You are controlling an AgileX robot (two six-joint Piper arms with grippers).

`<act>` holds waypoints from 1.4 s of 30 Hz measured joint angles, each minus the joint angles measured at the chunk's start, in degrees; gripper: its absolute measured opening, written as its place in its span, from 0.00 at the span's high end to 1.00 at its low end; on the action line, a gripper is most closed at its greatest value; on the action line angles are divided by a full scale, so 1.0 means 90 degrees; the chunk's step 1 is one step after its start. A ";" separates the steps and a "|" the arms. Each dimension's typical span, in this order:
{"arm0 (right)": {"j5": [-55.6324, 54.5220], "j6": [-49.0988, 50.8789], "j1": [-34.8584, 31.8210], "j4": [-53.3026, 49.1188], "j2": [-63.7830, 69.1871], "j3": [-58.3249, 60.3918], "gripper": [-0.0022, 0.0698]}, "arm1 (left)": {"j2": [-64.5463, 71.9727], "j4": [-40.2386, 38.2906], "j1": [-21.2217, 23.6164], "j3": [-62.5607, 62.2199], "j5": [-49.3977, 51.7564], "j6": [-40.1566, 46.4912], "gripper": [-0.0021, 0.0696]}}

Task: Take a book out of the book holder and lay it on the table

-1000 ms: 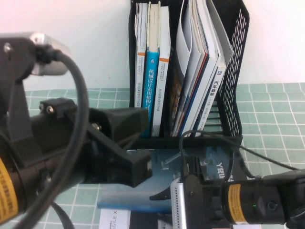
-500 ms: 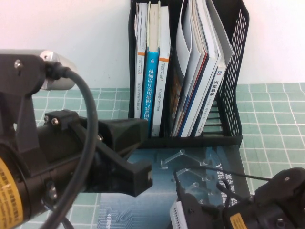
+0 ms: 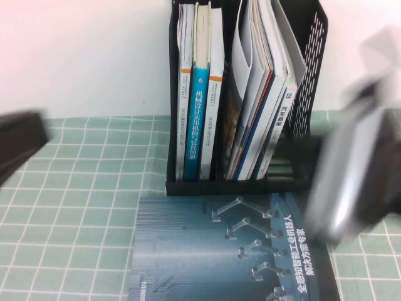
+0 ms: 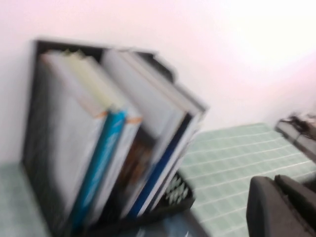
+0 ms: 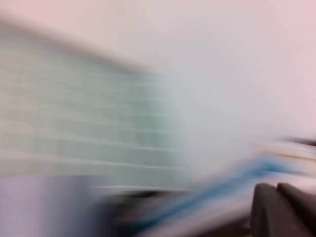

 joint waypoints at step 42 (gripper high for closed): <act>0.4577 -0.7220 0.0000 1.1200 -0.5997 0.3553 0.96 | -0.0783 -0.0610 0.0000 0.2783 -0.2275 0.2633 0.97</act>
